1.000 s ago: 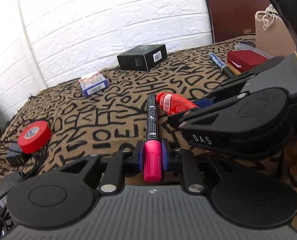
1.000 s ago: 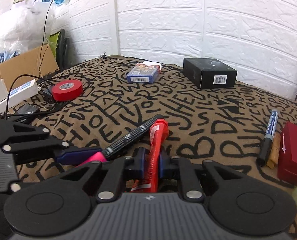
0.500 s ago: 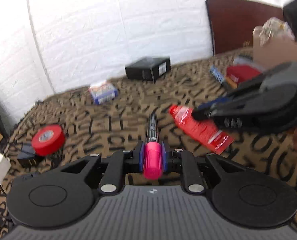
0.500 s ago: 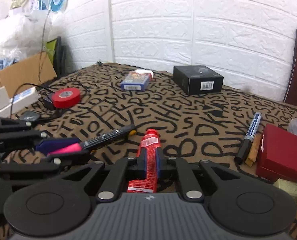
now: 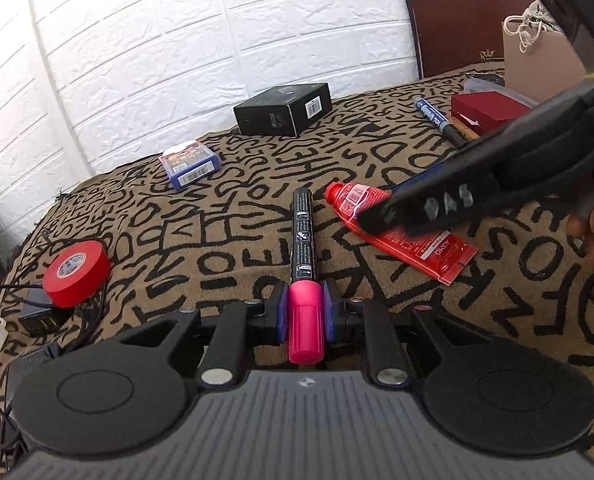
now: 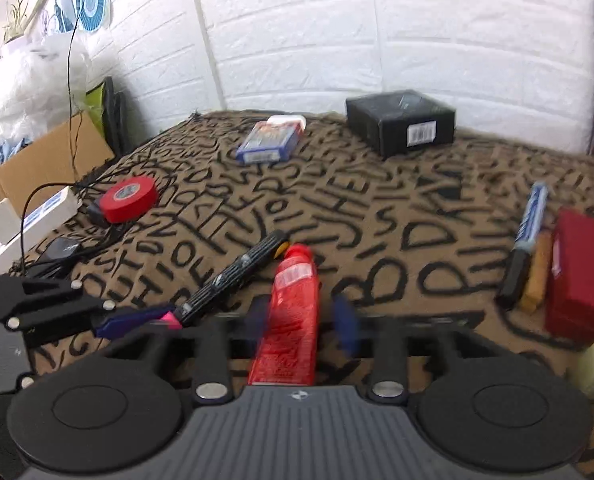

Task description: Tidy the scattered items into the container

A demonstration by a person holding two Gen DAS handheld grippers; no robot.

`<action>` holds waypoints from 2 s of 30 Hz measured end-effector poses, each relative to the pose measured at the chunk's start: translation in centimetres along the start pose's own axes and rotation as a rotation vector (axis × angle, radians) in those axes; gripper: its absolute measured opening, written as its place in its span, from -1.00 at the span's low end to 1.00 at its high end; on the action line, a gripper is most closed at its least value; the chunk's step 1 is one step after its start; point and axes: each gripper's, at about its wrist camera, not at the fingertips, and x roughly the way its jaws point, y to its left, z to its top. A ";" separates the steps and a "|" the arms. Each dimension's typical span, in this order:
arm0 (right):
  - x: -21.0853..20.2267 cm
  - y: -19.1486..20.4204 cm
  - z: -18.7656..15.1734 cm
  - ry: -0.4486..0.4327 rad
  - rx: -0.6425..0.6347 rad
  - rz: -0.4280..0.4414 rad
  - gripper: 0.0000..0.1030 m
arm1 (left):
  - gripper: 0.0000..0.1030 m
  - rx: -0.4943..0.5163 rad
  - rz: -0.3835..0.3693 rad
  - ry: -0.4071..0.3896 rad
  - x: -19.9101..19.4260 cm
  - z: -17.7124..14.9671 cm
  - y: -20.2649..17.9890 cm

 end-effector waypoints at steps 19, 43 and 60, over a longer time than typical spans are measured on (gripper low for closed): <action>-0.6 3.8 -0.7 -0.044 -0.278 -0.044 -0.78 | -0.64 0.043 -0.006 -0.079 -0.4 -0.2 -1.6; -5.6 2.0 -0.5 -0.147 -0.194 -0.077 -0.82 | -0.51 0.055 0.063 -0.030 0.8 0.5 -2.8; -4.7 -0.4 -1.2 -0.111 -0.106 -0.124 -0.81 | 0.68 0.009 -0.006 -0.009 0.9 1.6 -4.5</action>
